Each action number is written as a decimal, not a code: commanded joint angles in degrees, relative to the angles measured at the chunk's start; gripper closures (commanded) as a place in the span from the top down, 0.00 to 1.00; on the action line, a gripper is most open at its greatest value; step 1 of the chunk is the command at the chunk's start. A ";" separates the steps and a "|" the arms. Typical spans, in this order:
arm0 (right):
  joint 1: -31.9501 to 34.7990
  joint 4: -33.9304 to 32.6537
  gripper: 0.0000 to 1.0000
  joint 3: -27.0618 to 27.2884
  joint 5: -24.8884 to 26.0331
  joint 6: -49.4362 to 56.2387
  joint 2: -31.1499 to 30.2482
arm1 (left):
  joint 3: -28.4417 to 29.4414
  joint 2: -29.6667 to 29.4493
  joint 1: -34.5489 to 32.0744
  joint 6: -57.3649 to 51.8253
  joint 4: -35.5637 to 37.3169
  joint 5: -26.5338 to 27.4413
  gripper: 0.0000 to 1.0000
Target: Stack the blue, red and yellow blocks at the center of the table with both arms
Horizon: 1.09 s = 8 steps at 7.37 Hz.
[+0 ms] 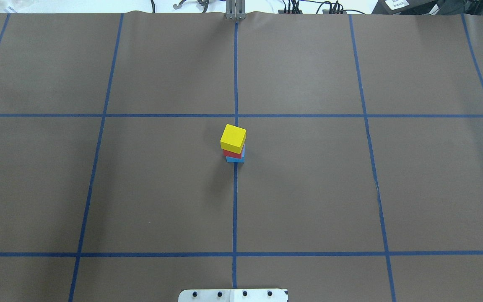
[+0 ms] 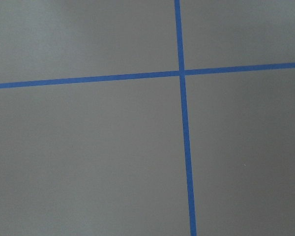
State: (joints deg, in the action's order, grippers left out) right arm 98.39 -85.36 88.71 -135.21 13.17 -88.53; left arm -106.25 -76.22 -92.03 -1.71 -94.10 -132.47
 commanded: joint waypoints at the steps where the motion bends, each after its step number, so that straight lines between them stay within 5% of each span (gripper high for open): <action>1: -0.04 0.20 1.00 -0.12 0.56 0.54 -0.93 | 3.47 0.20 1.24 -0.48 -0.55 -0.34 1.00; 6: -9.07 -0.15 1.00 2.06 1.17 -12.43 -0.06 | 3.85 -0.33 1.24 -0.49 -1.78 -0.07 1.00; 8: -11.73 -0.42 1.00 3.48 5.82 -13.80 -1.28 | 3.85 -0.33 1.24 -0.40 -1.70 -0.07 1.00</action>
State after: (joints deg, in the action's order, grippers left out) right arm 88.22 -85.70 91.46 -131.54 0.27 -89.04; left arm -102.40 -76.55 -90.79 -2.18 -95.81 -132.54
